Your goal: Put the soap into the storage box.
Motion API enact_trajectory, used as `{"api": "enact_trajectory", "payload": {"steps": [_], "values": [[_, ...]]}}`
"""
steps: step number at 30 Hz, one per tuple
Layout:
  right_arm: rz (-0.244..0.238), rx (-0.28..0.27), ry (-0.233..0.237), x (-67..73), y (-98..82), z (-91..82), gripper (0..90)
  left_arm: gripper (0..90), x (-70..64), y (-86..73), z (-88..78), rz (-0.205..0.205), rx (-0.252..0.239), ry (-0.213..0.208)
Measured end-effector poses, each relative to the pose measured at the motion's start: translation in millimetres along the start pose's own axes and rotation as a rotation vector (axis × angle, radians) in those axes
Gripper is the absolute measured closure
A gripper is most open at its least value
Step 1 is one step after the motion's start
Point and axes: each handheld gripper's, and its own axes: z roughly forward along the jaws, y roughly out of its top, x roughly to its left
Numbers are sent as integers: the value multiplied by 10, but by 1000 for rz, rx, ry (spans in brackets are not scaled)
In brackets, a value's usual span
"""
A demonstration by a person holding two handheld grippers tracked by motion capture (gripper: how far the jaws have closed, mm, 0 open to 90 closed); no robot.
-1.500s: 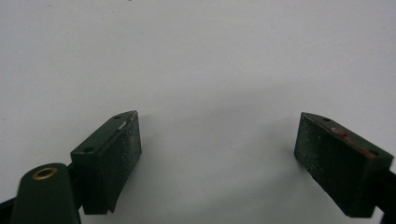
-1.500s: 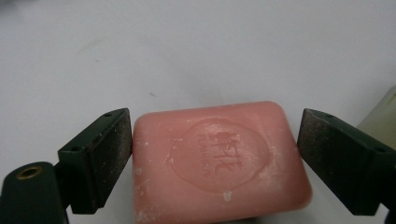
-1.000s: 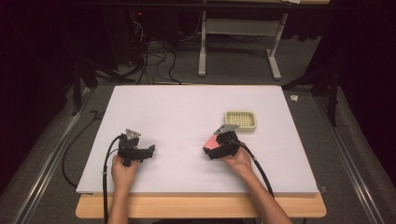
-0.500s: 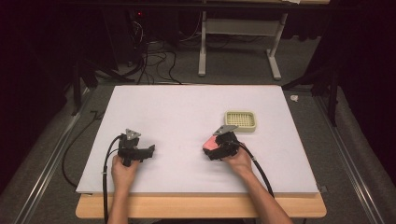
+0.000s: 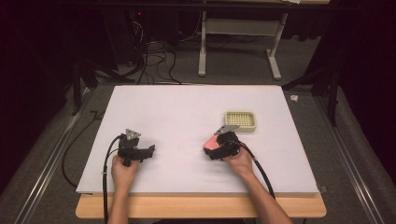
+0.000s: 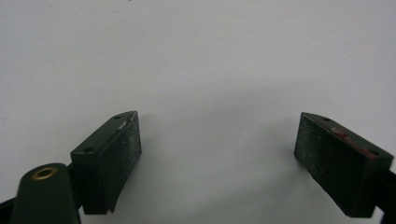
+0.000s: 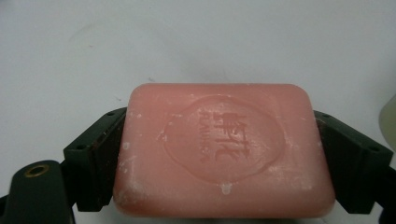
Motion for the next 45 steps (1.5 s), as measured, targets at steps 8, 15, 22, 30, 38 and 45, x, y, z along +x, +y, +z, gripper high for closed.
{"api": "enact_trajectory", "payload": {"steps": [8, 15, 22, 30, 38, 45], "values": [[25, -28, 10, -42, 5, -126, 135, 151, 0, 0, 0, 0, 0, 0], [51, -40, 22, -83, -3, -199, 135, 151, 0, -1, 1, 0, -1, 1], [61, -54, 25, -112, -15, -269, 135, 151, 0, -1, 0, 0, -1, 1], [56, -55, 21, -115, -23, -342, 135, 151, 1, 0, -1, 0, 0, 1], [56, -71, 0, -127, -38, -477, 135, 151, 4, 0, -2, 2, 2, 0], [59, -93, -10, -146, -76, -590, 136, 151, 4, 0, -2, 1, 2, 0]]}}
